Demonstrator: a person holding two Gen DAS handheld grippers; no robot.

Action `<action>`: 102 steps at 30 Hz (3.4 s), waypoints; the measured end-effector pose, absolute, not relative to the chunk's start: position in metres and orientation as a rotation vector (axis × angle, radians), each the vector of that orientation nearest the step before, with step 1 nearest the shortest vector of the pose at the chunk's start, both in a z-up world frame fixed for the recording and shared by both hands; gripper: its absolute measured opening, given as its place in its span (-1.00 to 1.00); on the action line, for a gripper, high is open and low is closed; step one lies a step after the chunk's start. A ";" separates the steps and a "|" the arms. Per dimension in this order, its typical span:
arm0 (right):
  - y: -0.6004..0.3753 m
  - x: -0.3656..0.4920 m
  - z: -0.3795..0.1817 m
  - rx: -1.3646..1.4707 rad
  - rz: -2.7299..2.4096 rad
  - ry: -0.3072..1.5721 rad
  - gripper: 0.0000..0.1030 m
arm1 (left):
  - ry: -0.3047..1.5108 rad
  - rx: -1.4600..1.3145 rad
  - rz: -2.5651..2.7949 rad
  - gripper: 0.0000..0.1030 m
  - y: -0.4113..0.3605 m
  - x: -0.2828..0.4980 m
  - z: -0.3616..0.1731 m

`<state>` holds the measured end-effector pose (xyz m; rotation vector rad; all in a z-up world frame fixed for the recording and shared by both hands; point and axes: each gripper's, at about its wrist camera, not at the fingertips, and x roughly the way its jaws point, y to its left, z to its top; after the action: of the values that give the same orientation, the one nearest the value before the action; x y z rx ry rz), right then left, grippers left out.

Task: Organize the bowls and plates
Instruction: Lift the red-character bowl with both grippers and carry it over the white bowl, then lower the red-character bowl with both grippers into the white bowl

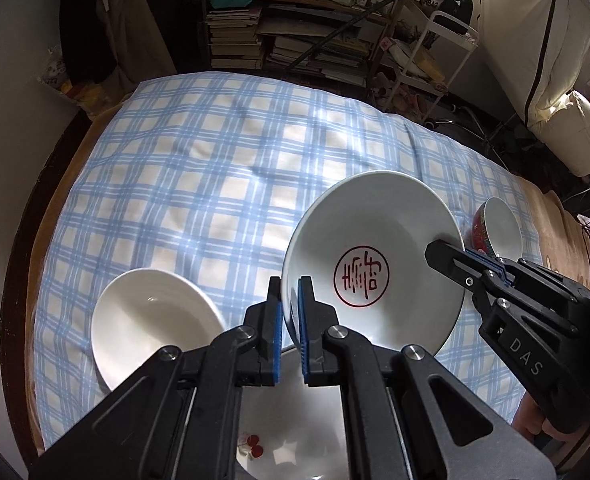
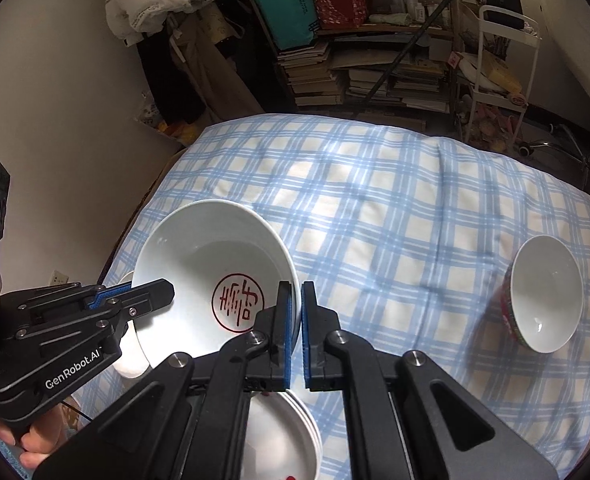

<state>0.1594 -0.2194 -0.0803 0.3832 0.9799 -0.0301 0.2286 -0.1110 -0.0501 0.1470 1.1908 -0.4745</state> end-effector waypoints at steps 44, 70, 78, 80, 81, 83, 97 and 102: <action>-0.066 0.197 -0.131 0.272 0.138 1.084 -0.88 | 1.243 0.054 -0.274 -0.86 0.042 0.224 -0.114; -0.063 0.200 -0.142 0.247 0.102 1.091 -0.89 | 1.261 0.061 -0.268 -0.84 0.040 0.229 -0.129; -0.063 0.199 -0.143 0.244 0.092 1.092 -0.89 | 1.259 0.042 -0.275 -0.84 0.042 0.228 -0.131; -0.063 0.199 -0.143 0.241 0.090 1.093 -0.89 | 1.257 0.039 -0.279 -0.84 0.042 0.227 -0.130; -0.063 0.199 -0.143 0.240 0.088 1.094 -0.89 | 1.253 0.041 -0.279 -0.84 0.042 0.226 -0.129; -0.063 0.199 -0.143 0.241 0.088 1.095 -0.89 | 1.235 0.043 -0.273 -0.84 0.043 0.225 -0.125; -0.062 0.195 -0.141 0.248 0.082 1.091 -0.89 | 1.201 0.019 -0.267 -0.82 0.050 0.223 -0.116; -0.069 0.191 -0.137 0.282 0.089 1.077 -0.88 | 1.183 0.006 -0.255 -0.82 0.060 0.222 -0.110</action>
<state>0.1914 -0.0688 -0.1365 0.2819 1.0769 0.0890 0.2221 0.0603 -0.1099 0.0065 1.1833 -0.2548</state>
